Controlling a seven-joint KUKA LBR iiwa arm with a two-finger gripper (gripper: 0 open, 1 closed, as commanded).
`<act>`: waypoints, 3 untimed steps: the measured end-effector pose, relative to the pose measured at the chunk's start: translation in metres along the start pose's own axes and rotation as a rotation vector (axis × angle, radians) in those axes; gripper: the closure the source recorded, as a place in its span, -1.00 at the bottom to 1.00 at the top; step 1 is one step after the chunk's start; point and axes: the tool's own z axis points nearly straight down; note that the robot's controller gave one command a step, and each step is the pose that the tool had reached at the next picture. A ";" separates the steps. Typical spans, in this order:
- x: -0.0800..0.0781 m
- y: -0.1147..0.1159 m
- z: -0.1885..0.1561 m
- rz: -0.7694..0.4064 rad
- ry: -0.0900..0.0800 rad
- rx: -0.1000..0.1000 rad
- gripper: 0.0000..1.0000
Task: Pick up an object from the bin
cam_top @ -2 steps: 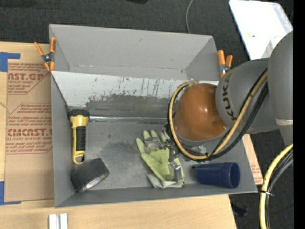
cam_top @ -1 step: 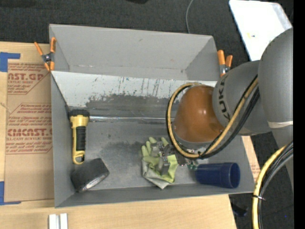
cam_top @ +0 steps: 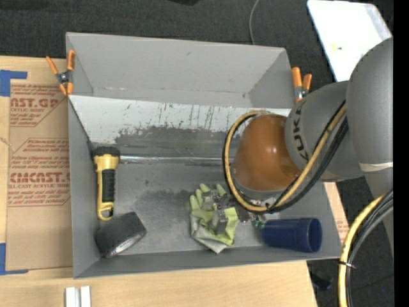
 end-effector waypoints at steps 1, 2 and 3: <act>0.000 0.000 -0.005 0.000 0.001 0.000 1.00; 0.000 0.000 -0.009 -0.001 0.001 0.000 1.00; 0.000 0.001 -0.011 -0.001 0.000 0.000 1.00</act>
Offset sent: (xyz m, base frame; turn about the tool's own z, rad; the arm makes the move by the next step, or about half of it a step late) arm -0.0002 0.0001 0.0122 -0.0005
